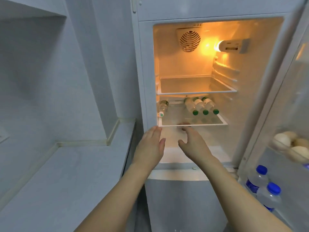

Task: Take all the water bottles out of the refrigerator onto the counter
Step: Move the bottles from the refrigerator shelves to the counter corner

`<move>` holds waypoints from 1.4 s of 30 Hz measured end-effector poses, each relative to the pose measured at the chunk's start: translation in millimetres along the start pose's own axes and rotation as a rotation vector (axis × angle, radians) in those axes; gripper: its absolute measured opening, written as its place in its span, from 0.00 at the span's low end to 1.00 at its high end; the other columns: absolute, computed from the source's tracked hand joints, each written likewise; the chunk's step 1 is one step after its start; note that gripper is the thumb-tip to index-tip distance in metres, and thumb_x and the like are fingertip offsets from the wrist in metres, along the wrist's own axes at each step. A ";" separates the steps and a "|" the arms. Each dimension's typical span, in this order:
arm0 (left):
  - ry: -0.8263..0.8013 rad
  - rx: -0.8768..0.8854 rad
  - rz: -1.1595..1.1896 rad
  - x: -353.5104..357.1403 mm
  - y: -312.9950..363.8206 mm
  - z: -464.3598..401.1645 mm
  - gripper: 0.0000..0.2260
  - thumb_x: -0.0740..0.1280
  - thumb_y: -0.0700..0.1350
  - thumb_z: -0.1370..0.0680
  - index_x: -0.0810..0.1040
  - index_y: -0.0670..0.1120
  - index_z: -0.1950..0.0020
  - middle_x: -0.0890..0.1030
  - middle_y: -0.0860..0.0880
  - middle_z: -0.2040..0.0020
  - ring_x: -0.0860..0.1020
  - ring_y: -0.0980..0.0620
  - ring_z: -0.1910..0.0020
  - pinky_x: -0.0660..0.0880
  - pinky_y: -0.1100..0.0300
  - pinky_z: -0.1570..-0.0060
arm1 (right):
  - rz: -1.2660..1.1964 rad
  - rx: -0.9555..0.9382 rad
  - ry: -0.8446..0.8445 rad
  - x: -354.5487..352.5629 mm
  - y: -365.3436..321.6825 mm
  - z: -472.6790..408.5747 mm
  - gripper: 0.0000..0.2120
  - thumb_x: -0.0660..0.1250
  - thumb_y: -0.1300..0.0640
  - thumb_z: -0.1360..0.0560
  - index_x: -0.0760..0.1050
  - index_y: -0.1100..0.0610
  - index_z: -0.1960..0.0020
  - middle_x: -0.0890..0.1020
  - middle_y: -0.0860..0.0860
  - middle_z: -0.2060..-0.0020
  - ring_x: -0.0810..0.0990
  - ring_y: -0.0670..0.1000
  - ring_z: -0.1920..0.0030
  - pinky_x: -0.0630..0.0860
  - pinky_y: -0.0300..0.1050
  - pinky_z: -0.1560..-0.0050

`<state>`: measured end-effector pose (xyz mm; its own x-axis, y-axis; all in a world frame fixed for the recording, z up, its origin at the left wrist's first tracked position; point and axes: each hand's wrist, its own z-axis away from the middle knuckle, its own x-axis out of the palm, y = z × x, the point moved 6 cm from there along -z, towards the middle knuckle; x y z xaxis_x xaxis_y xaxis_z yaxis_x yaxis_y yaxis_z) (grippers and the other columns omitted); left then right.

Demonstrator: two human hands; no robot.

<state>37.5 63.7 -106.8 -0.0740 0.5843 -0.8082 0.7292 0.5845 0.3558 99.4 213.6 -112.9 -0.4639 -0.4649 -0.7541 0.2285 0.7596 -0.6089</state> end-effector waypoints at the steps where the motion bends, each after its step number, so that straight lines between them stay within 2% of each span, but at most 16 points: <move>1: -0.015 0.014 0.018 10.6 3.6 -9.2 0.19 0.60 0.47 0.17 0.67 0.43 0.27 0.70 0.46 0.28 0.68 0.46 0.30 0.67 0.53 0.32 | -0.006 0.006 0.022 -3.2 7.4 -10.3 0.24 0.65 0.57 0.26 0.69 0.54 0.30 0.74 0.49 0.33 0.72 0.52 0.33 0.68 0.46 0.33; 5: -0.058 0.025 0.058 51.0 10.4 -55.6 0.18 0.60 0.47 0.18 0.68 0.44 0.28 0.71 0.47 0.30 0.70 0.47 0.32 0.69 0.54 0.35 | -0.043 0.046 0.076 -13.1 34.6 -50.3 0.19 0.65 0.60 0.27 0.74 0.50 0.37 0.76 0.47 0.39 0.75 0.50 0.38 0.70 0.42 0.38; 8: -0.072 -0.020 0.111 78.4 9.9 -100.2 0.19 0.61 0.48 0.18 0.67 0.45 0.28 0.71 0.47 0.30 0.71 0.46 0.33 0.69 0.54 0.37 | -0.070 0.122 0.098 -14.0 63.1 -84.6 0.16 0.65 0.61 0.24 0.74 0.55 0.36 0.76 0.50 0.38 0.74 0.52 0.37 0.66 0.38 0.43; 11: -0.112 -0.154 0.123 103.4 0.9 -146.4 0.20 0.61 0.48 0.18 0.66 0.44 0.28 0.70 0.46 0.30 0.72 0.46 0.34 0.71 0.54 0.41 | -0.087 0.214 0.097 -8.1 95.9 -126.7 0.19 0.64 0.58 0.22 0.70 0.57 0.32 0.74 0.52 0.34 0.72 0.53 0.34 0.68 0.43 0.38; 13: -0.172 -0.242 0.041 125.8 -11.3 -181.2 0.19 0.60 0.49 0.19 0.66 0.44 0.30 0.71 0.45 0.32 0.74 0.44 0.37 0.73 0.53 0.45 | -0.089 0.261 0.081 -0.2 119.5 -165.8 0.22 0.63 0.57 0.22 0.67 0.58 0.28 0.72 0.54 0.31 0.70 0.54 0.32 0.68 0.48 0.34; 15: -0.233 -0.327 -0.035 138.2 -23.3 -199.7 0.17 0.59 0.49 0.19 0.67 0.44 0.32 0.72 0.44 0.34 0.75 0.42 0.39 0.73 0.51 0.48 | -0.108 0.302 0.064 4.6 132.3 -187.8 0.24 0.63 0.57 0.22 0.65 0.58 0.27 0.71 0.54 0.30 0.70 0.55 0.31 0.68 0.50 0.34; 20: -0.344 -0.503 -0.179 175.6 -58.8 -250.8 0.22 0.59 0.48 0.19 0.63 0.43 0.27 0.66 0.43 0.28 0.73 0.40 0.36 0.72 0.50 0.44 | -0.104 0.352 0.057 19.9 163.8 -252.4 0.20 0.64 0.56 0.24 0.70 0.59 0.33 0.76 0.55 0.38 0.76 0.57 0.41 0.74 0.49 0.45; 25: -0.370 -0.500 -0.328 199.5 -73.0 -279.2 0.25 0.59 0.45 0.20 0.58 0.41 0.24 0.62 0.41 0.25 0.74 0.42 0.35 0.73 0.53 0.42 | -0.108 0.393 0.052 34.6 184.3 -295.2 0.27 0.63 0.54 0.24 0.63 0.57 0.27 0.76 0.54 0.38 0.78 0.55 0.44 0.77 0.54 0.44; 28: -0.363 -0.506 -0.360 212.6 -80.4 -290.6 0.26 0.61 0.44 0.21 0.59 0.38 0.25 0.66 0.38 0.27 0.76 0.44 0.37 0.76 0.55 0.45 | -0.091 0.434 0.039 45.5 199.2 -312.6 0.28 0.63 0.52 0.24 0.63 0.57 0.27 0.77 0.55 0.40 0.79 0.56 0.47 0.78 0.56 0.46; 32: -0.393 -0.524 -0.432 222.9 -91.5 -300.2 0.29 0.60 0.43 0.20 0.52 0.34 0.23 0.61 0.34 0.26 0.77 0.42 0.38 0.77 0.53 0.48 | -0.058 0.487 0.033 55.5 209.8 -323.3 0.27 0.64 0.52 0.24 0.63 0.57 0.28 0.76 0.56 0.39 0.79 0.57 0.46 0.78 0.54 0.47; 36: -0.368 -0.527 -0.468 227.4 -104.0 -312.5 0.28 0.59 0.41 0.19 0.52 0.36 0.23 0.68 0.35 0.30 0.77 0.41 0.40 0.79 0.52 0.49 | -0.005 0.494 0.048 65.6 218.8 -328.8 0.27 0.65 0.51 0.24 0.62 0.57 0.28 0.79 0.56 0.42 0.79 0.58 0.45 0.77 0.52 0.49; 40: -0.402 -0.546 -0.432 238.4 -110.2 -305.4 0.29 0.56 0.41 0.17 0.45 0.38 0.21 0.78 0.41 0.38 0.79 0.42 0.40 0.77 0.50 0.47 | 0.031 0.490 0.089 73.8 220.2 -328.8 0.26 0.65 0.48 0.23 0.63 0.56 0.29 0.79 0.55 0.41 0.78 0.58 0.42 0.77 0.54 0.45; 42: -0.379 -0.580 -0.416 237.6 -110.7 -301.8 0.27 0.57 0.41 0.17 0.50 0.37 0.22 0.79 0.40 0.39 0.79 0.42 0.41 0.77 0.49 0.47 | 0.034 0.474 0.141 76.2 219.6 -326.2 0.26 0.64 0.49 0.22 0.62 0.56 0.28 0.79 0.55 0.40 0.78 0.58 0.41 0.76 0.55 0.43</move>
<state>-266.1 307.8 -196.6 0.0503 0.0851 -0.9951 0.2160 0.9719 0.0940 -164.9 493.3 -223.8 -0.5530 -0.3525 -0.7549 0.5947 0.4676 -0.6540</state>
